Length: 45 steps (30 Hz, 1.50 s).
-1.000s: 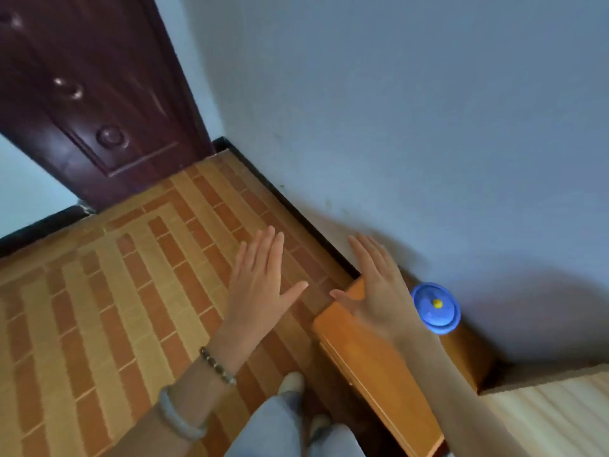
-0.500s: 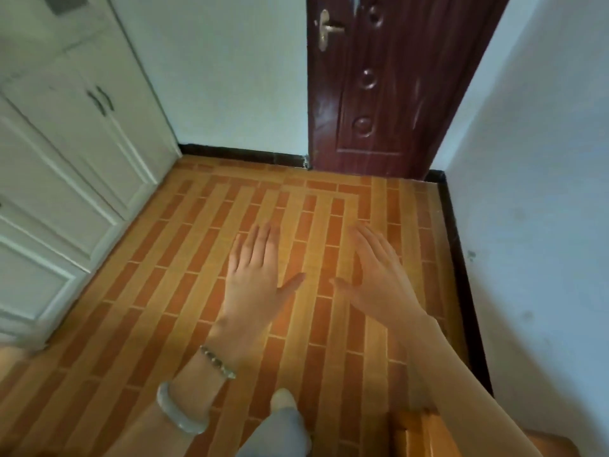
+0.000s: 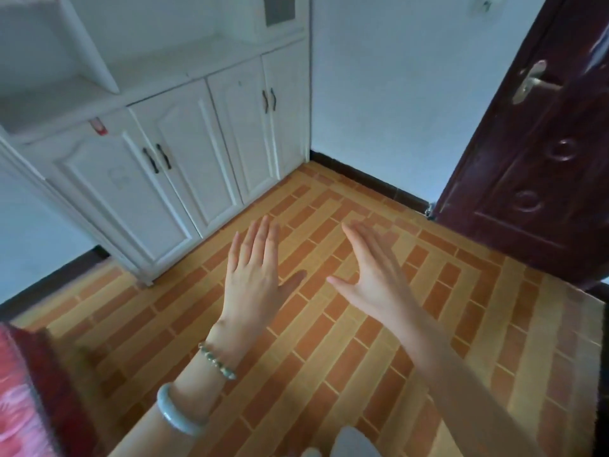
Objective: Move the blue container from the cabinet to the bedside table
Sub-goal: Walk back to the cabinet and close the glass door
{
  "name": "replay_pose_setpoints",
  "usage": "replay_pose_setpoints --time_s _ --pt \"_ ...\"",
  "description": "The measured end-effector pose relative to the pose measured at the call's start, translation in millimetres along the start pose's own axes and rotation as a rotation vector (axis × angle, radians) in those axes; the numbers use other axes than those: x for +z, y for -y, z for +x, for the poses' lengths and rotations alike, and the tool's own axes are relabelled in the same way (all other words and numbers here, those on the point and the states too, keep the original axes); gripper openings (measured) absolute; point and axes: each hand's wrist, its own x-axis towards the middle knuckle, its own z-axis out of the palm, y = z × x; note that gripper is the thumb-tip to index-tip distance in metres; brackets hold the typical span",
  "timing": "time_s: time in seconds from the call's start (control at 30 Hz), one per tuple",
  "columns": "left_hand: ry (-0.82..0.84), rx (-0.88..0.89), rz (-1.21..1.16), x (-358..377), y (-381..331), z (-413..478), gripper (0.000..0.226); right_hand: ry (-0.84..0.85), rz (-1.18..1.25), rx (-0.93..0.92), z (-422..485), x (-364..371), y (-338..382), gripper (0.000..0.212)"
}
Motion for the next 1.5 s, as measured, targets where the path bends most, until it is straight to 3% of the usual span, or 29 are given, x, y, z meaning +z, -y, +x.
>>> replay_pose_setpoints --time_s 0.63,1.13,1.5 --pt "-0.134 -0.501 0.247 35 119 213 0.082 0.075 0.176 -0.553 349 58 -1 0.082" --pt "-0.209 -0.804 0.394 51 305 288 0.081 0.162 0.316 -0.862 543 188 123 0.083" --pt "-0.269 -1.020 0.495 31 434 289 0.077 0.287 0.448 -1.075 636 266 242 0.079"
